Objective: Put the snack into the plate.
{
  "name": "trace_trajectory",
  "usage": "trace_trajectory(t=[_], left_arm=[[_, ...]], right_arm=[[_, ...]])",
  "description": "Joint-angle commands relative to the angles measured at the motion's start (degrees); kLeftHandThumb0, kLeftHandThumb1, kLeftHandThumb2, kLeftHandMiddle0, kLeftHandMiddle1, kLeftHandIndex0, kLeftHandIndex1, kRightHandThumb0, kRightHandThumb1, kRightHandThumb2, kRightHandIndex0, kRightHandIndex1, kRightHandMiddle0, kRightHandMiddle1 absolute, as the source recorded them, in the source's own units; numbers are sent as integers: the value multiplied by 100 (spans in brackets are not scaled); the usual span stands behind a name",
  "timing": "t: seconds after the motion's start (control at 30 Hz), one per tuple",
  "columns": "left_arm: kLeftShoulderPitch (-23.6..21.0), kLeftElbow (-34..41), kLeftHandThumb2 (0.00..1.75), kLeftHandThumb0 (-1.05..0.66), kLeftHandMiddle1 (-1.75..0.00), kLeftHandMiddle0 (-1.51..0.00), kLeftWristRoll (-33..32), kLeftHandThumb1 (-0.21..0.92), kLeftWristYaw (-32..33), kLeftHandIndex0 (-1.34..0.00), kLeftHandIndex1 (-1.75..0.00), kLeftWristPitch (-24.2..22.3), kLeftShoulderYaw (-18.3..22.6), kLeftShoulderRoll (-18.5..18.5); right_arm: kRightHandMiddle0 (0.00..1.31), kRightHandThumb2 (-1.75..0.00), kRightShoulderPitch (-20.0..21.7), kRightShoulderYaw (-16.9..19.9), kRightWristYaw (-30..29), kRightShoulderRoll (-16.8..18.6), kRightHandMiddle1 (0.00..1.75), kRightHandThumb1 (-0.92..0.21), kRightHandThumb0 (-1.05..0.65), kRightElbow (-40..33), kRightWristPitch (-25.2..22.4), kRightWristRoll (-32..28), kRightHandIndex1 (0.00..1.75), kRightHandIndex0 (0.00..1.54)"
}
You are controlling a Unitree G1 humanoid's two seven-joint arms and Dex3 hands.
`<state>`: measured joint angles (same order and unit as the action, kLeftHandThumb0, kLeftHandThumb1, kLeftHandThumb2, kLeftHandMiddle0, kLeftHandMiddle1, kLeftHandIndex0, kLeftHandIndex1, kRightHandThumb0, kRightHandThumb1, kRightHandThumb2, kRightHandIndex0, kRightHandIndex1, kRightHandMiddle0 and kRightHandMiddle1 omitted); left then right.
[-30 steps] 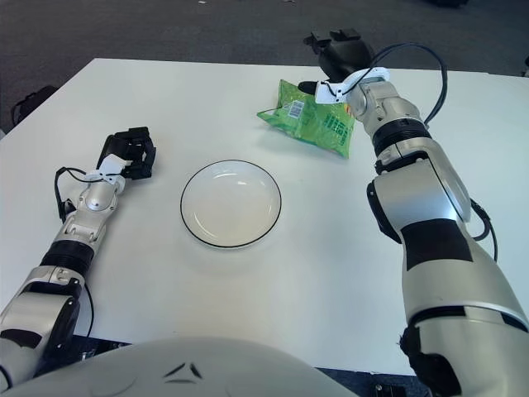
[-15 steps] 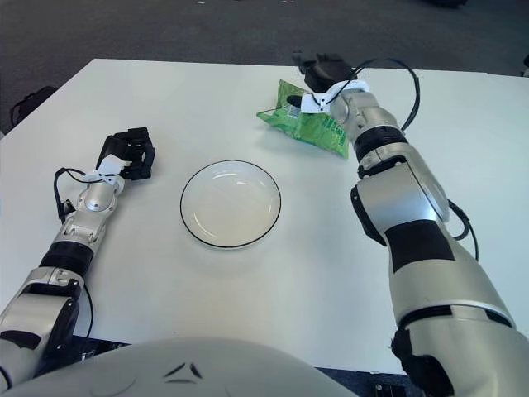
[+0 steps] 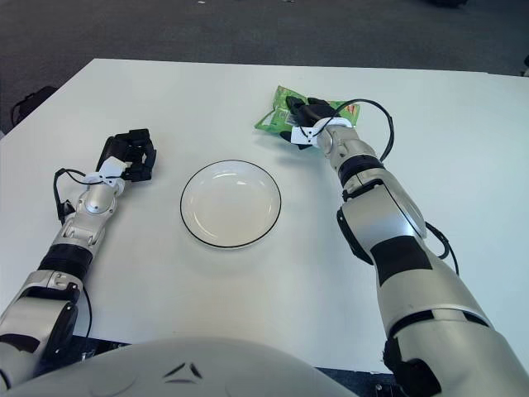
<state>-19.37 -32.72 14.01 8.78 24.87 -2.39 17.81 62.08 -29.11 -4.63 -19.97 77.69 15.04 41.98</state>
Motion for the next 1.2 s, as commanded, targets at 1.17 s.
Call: trace_trajectory(t=[1.17], left_arm=[[733, -333, 104, -50, -175, -137, 38, 59, -147, -110, -175, -101, -25, -149]], right_arm=[[0, -96, -1106, 611, 2797, -1555, 15, -92, -94, -2657, 1815, -1328, 0, 0]])
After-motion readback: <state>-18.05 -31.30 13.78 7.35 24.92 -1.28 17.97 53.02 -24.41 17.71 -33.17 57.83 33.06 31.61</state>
